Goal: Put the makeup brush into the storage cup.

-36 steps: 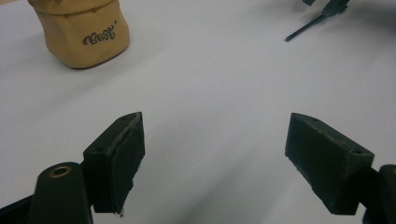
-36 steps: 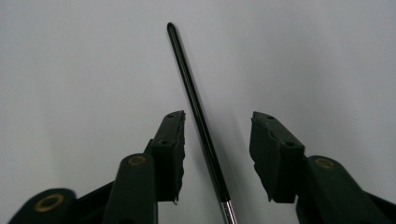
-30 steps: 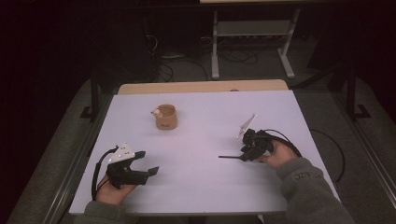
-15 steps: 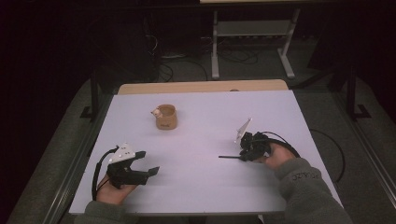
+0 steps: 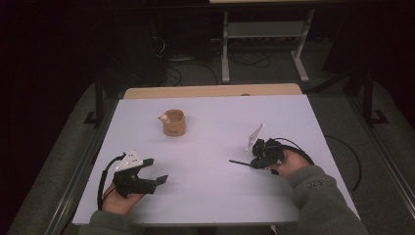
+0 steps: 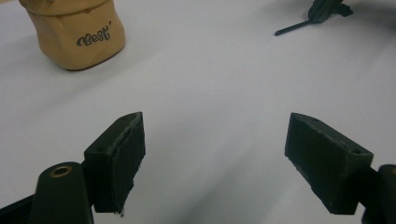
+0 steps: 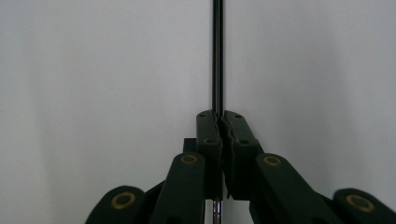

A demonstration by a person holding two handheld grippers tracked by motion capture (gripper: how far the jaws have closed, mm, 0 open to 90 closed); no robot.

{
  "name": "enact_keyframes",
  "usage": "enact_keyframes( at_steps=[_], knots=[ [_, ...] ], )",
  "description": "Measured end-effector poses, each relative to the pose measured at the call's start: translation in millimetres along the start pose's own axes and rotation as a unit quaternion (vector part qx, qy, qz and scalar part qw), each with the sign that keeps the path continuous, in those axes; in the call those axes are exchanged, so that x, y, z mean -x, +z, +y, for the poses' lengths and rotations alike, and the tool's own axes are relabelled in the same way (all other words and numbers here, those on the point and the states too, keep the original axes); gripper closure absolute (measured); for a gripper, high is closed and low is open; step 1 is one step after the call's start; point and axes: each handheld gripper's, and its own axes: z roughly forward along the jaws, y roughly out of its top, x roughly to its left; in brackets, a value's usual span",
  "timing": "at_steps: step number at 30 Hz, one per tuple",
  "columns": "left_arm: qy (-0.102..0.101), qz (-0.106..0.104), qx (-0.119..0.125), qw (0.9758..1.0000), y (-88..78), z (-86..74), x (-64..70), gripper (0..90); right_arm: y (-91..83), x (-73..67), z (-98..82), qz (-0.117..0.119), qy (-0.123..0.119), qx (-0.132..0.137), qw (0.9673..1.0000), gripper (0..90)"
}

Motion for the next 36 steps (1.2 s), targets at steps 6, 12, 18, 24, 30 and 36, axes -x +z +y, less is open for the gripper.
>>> enact_keyframes(
  at_steps=[6, 12, 18, 24, 30, 36],
  knots=[
    [0.001, -0.001, -0.001, 1.0000, 0.0, -0.5, -0.6, 20.0, -0.4, 2.3, -1.7, 0.005, 0.003, 0.005, 1.0000, 85.2],
    [0.001, -0.006, -0.002, 1.0000, 0.0, 0.4, 1.0, 20.4, -0.8, 2.2, -3.3, 0.004, 0.001, 0.012, 0.9999, 85.2],
    [0.006, -0.012, -0.001, 0.9999, -0.2, 3.4, 3.0, 21.1, -1.4, 1.6, -3.7, 0.004, -0.001, 0.016, 0.9999, 85.2],
    [0.009, -0.018, -0.004, 0.9998, 1.2, 6.3, 4.2, 22.6, -7.3, -1.2, -2.1, 0.001, -0.007, 0.034, 0.9994, 85.2],
    [0.021, -0.028, -0.006, 0.9994, 2.7, 15.8, 7.8, 24.7, -19.5, -8.9, 0.6, -0.003, -0.016, 0.060, 0.9981, 85.2],
    [0.058, -0.051, -0.022, 0.9968, 9.0, 36.2, 19.0, 26.0, -33.8, -21.2, 6.9, 0.000, -0.036, 0.088, 0.9955, 85.2]
  ],
)
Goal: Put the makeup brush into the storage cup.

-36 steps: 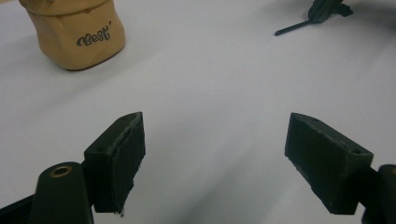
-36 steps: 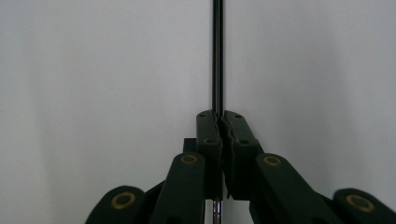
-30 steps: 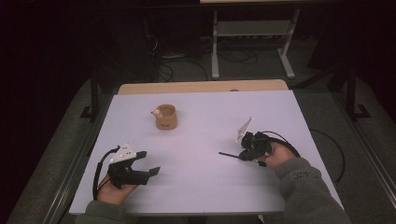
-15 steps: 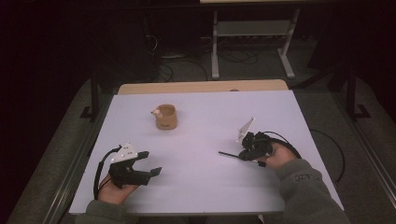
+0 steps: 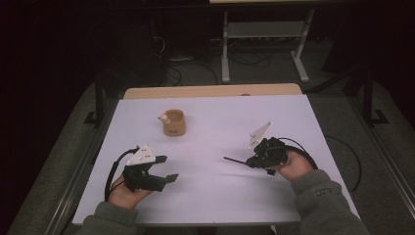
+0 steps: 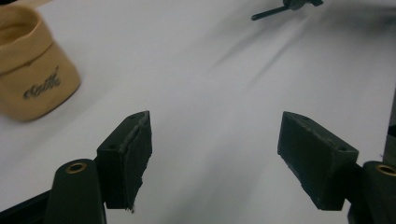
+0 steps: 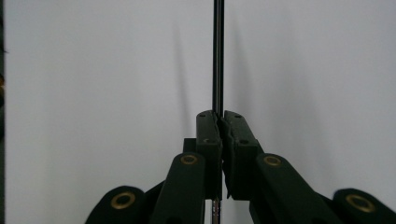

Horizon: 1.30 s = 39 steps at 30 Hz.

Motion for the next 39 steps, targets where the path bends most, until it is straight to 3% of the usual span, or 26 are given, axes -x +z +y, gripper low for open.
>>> enact_keyframes(
  at_steps=[3, 6, 8, 9, 16, 21, 24, 29, 30, 32, 33, 36, 39],
  knots=[
    [0.028, -0.016, -0.006, 0.9995, 3.8, 14.3, 7.2, 27.5, -3.2, -5.6, 5.5, 0.004, -0.005, 0.010, 0.9999, 85.2],
    [0.034, -0.021, -0.007, 0.9992, 5.1, 19.9, 11.5, 28.9, -4.6, -11.1, 12.6, 0.010, -0.015, 0.014, 0.9997, 85.2],
    [0.054, -0.029, -0.016, 0.9980, 7.8, 29.4, 16.4, 29.5, -3.9, -15.3, 18.6, 0.013, -0.027, 0.016, 0.9994, 85.1],
    [0.054, -0.029, -0.016, 0.9980, 7.8, 29.4, 16.4, 30.0, -3.6, -18.1, 21.9, 0.013, -0.031, 0.014, 0.9993, 85.1],
    [0.088, -0.048, -0.038, 0.9942, 16.9, 45.4, 26.8, 34.2, 0.0, -29.7, 43.3, 0.023, -0.061, 0.020, 0.9977, 85.2],
    [0.115, -0.063, -0.052, 0.9900, 23.9, 52.3, 32.4, 41.7, 9.5, -40.7, 62.3, 0.037, -0.090, 0.012, 0.9952, 85.1],
    [0.117, -0.074, -0.061, 0.9885, 28.3, 54.9, 35.2, 44.5, 11.9, -42.7, 67.1, 0.038, -0.099, 0.012, 0.9943, 85.2],
    [0.134, -0.091, -0.094, 0.9823, 33.9, 59.6, 37.4, 56.0, 17.5, -47.4, 77.8, 0.048, -0.109, 0.013, 0.9928, 85.1],
    [0.141, -0.100, -0.105, 0.9794, 36.0, 60.2, 37.4, 56.0, 17.5, -47.4, 77.8, 0.048, -0.109, 0.013, 0.9928, 85.1],
    [0.145, -0.107, -0.119, 0.9764, 40.2, 60.4, 39.7, 62.9, 20.5, -50.0, 81.2, 0.053, -0.115, 0.008, 0.9919, 85.1],
    [0.161, -0.110, -0.136, 0.9713, 41.6, 61.3, 39.1, 64.6, 21.9, -51.2, 82.3, 0.054, -0.117, 0.009, 0.9916, 85.1],
    [0.167, -0.114, -0.159, 0.9663, 48.1, 60.8, 42.0, 67.7, 24.9, -53.8, 85.6, 0.058, -0.127, 0.005, 0.9903, 85.1],
    [0.149, -0.121, -0.161, 0.9681, 52.2, 58.7, 43.4, 72.0, 26.9, -56.9, 87.6, 0.059, -0.133, -0.002, 0.9894, 85.1]
  ],
)
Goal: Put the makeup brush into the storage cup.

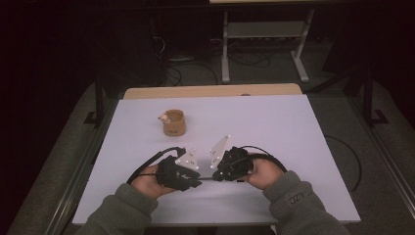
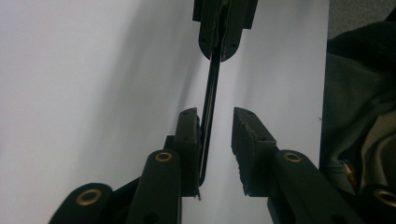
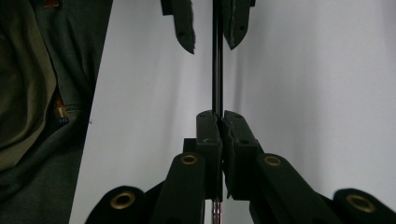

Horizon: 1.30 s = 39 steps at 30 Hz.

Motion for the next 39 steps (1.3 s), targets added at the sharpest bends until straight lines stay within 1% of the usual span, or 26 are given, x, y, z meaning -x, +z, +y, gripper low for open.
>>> enact_keyframes(
  at_steps=[1, 2, 4, 6, 8, 9, 13, 17, 18, 20, 23, 25, 26, 27, 29, 30, 31, 35, 38, 39],
  knots=[
    [0.009, -0.001, -0.010, 0.9999, -0.6, 0.1, -1.4, 73.3, 0.6, -0.2, 0.5, 0.000, -0.003, -0.001, 1.0000, 85.1],
    [0.001, -0.003, -0.007, 1.0000, 1.0, -0.3, -0.6, 74.6, 1.0, -0.4, 0.8, 0.001, -0.005, 0.000, 1.0000, 85.1],
    [-0.001, -0.010, -0.015, 0.9998, 2.4, -0.6, -1.0, 76.4, 1.8, -1.0, 1.9, 0.005, -0.009, 0.002, 1.0000, 85.1],
    [0.006, -0.010, -0.024, 0.9996, 2.8, -0.8, -1.4, 79.5, 2.1, -2.3, 3.0, 0.009, -0.006, -0.001, 0.9999, 85.1],
    [0.007, -0.013, -0.028, 0.9995, 2.9, -1.3, -1.1, 83.4, 2.9, -3.5, 3.7, 0.013, -0.006, -0.003, 0.9999, 85.1],
    [0.007, -0.015, -0.029, 0.9994, 3.0, -1.4, -1.3, 83.6, 3.9, -2.5, 4.1, 0.010, -0.018, 0.001, 0.9998, 85.1],
    [0.011, -0.021, -0.032, 0.9992, 4.3, -2.1, 0.0, 84.8, 4.5, -3.6, 4.4, 0.014, -0.019, 0.002, 0.9997, 85.1],
    [0.018, -0.015, -0.029, 0.9993, 3.9, -2.9, 1.2, 85.7, 2.6, -4.3, 4.3, 0.013, -0.016, 0.005, 0.9998, 84.9],
    [0.017, -0.016, -0.028, 0.9993, 3.7, -3.4, 1.6, 85.8, 1.9, -3.1, 4.1, 0.011, -0.018, 0.010, 0.9997, 84.8],
    [0.016, -0.016, -0.024, 0.9994, 3.1, -3.9, 2.0, 85.9, 0.5, -2.3, 3.5, 0.017, -0.014, 0.015, 0.9996, 84.5],
    [0.014, -0.013, -0.018, 0.9997, 2.1, -5.2, 2.0, 86.0, -1.1, -1.4, 3.1, 0.014, -0.007, 0.021, 0.9997, 83.5],
    [0.016, -0.004, -0.017, 0.9997, 2.0, -6.1, 2.1, 86.0, -1.9, -0.6, 2.4, 0.013, -0.008, 0.023, 0.9996, 82.3],
    [0.015, -0.004, -0.018, 0.9997, 1.8, -7.2, 1.9, 86.0, -2.8, -0.7, 2.1, 0.006, -0.005, 0.026, 0.9996, 76.6],
    [0.011, -0.006, -0.015, 0.9998, 2.0, -8.8, 1.8, 86.0, -4.7, 0.2, 1.5, 0.002, -0.001, 0.030, 0.9996, 76.0],
    [0.012, -0.006, -0.019, 0.9997, 1.1, -11.7, 0.5, 86.0, -8.7, 0.8, -0.1, 0.001, 0.006, 0.038, 0.9993, 70.2],
    [0.005, -0.004, -0.013, 0.9999, 1.2, -13.2, 0.8, 86.0, -9.8, 1.2, -1.1, 0.001, 0.011, 0.037, 0.9993, 67.5],
    [0.006, -0.002, -0.010, 0.9999, 0.9, -14.2, 0.2, 86.0, -10.5, 1.4, -1.8, 0.000, 0.013, 0.036, 0.9993, 67.4],
    [0.003, 0.000, -0.002, 1.0000, -1.4, -16.0, 0.2, 86.0, -9.0, 2.9, -4.3, -0.001, 0.008, 0.021, 0.9997, 70.3],
    [0.004, 0.001, 0.002, 1.0000, -3.1, -16.2, -0.2, 86.1, -6.4, 4.4, -5.1, 0.001, 0.003, 0.017, 0.9999, 74.8],
    [0.004, 0.002, 0.003, 1.0000, -3.7, -16.4, -0.3, 86.0, -5.6, 4.9, -5.2, 0.000, -0.002, 0.016, 0.9999, 78.2]
  ],
)
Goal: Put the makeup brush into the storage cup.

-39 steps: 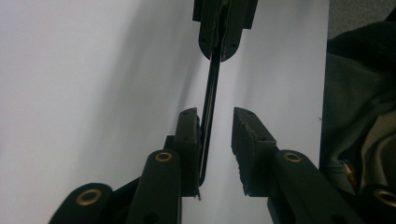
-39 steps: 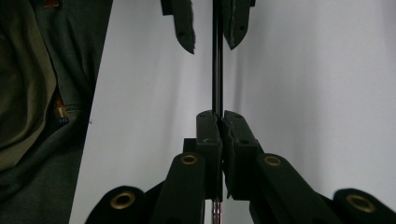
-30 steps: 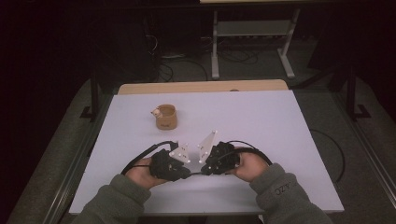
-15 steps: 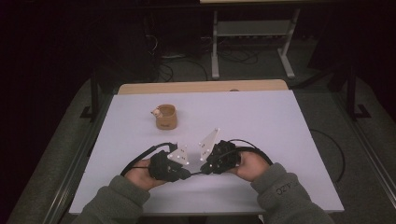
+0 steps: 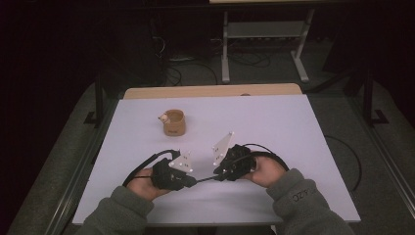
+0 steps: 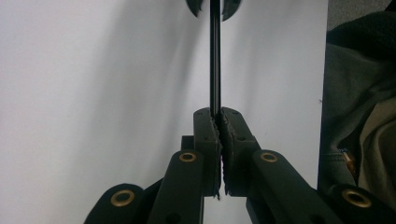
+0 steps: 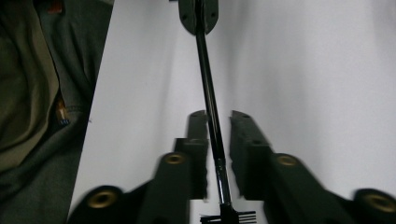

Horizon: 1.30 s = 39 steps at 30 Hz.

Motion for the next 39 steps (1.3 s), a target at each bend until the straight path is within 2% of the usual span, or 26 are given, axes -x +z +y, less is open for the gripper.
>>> enact_keyframes(
  at_steps=[4, 7, 8, 10, 12, 16, 20, 22, 23, 25, 26, 28, 29, 33, 37, 39],
  knots=[
    [0.002, -0.004, -0.004, 1.0000, 1.7, -1.3, 0.3, 85.9, 1.2, 0.5, 0.2, 0.015, -0.009, -0.002, 0.9999, 83.3],
    [-0.001, -0.006, -0.022, 0.9997, 4.8, -0.3, -0.5, 82.1, 2.0, -0.9, 2.7, 0.030, -0.005, -0.012, 0.9995, 84.9],
    [-0.014, -0.013, -0.019, 0.9996, 6.4, 0.0, 0.6, 78.0, 2.5, -1.6, 3.8, 0.028, -0.008, -0.015, 0.9995, 85.0],
    [-0.007, -0.013, -0.027, 0.9995, 8.1, 1.8, 2.4, 75.3, 3.3, -0.6, 6.8, 0.024, -0.020, -0.019, 0.9993, 85.0],
    [0.000, -0.013, -0.033, 0.9994, 8.5, 3.7, 3.2, 75.4, 2.3, -2.1, 9.3, 0.028, -0.013, -0.027, 0.9991, 85.0],
    [0.002, -0.016, -0.034, 0.9993, 8.9, 6.2, 3.0, 77.1, 2.9, -3.2, 13.8, 0.029, -0.025, -0.030, 0.9988, 85.0],
    [0.005, -0.012, -0.037, 0.9992, 9.7, 5.6, 3.1, 84.6, 2.4, -6.1, 18.6, 0.025, -0.034, -0.035, 0.9985, 84.9],
    [0.002, -0.014, -0.034, 0.9993, 8.5, 4.6, 3.0, 85.3, 1.1, -6.4, 19.2, 0.020, -0.034, -0.031, 0.9987, 84.1],
    [-0.003, -0.014, -0.028, 0.9995, 8.1, 3.5, 2.5, 85.5, 0.3, -4.8, 19.4, 0.014, -0.038, -0.018, 0.9990, 83.4],
    [-0.015, -0.015, -0.010, 0.9997, 6.1, 1.2, 1.2, 85.7, -6.2, -4.8, 19.0, 0.006, -0.024, -0.001, 0.9997, 82.1],
    [-0.022, -0.016, 0.001, 0.9996, 5.5, -0.3, 0.2, 85.7, -6.2, -4.8, 19.0, 0.006, -0.024, -0.001, 0.9997, 82.1],
    [-0.030, -0.012, 0.005, 0.9995, 3.8, -3.2, -2.0, 85.7, -11.4, -4.2, 18.9, -0.010, -0.013, 0.018, 0.9997, 76.7],
    [-0.035, -0.010, 0.009, 0.9993, 3.6, -5.0, -2.9, 85.7, -14.7, -3.9, 18.4, -0.016, 0.000, 0.028, 0.9995, 75.7],
    [-0.062, 0.002, 0.028, 0.9977, 0.1, -12.7, -7.6, 85.7, -29.3, -0.4, 15.2, -0.037, 0.023, 0.067, 0.9968, 67.7],
    [-0.091, 0.023, 0.051, 0.9942, -7.8, -19.3, -13.0, 85.7, -41.2, 2.0, 5.1, -0.060, 0.063, 0.107, 0.9904, 58.2],
    [-0.102, 0.038, 0.063, 0.9921, -11.5, -21.7, -14.9, 85.7, -43.0, 4.2, -1.0, -0.063, 0.094, 0.115, 0.9869, 54.2]
  ],
)
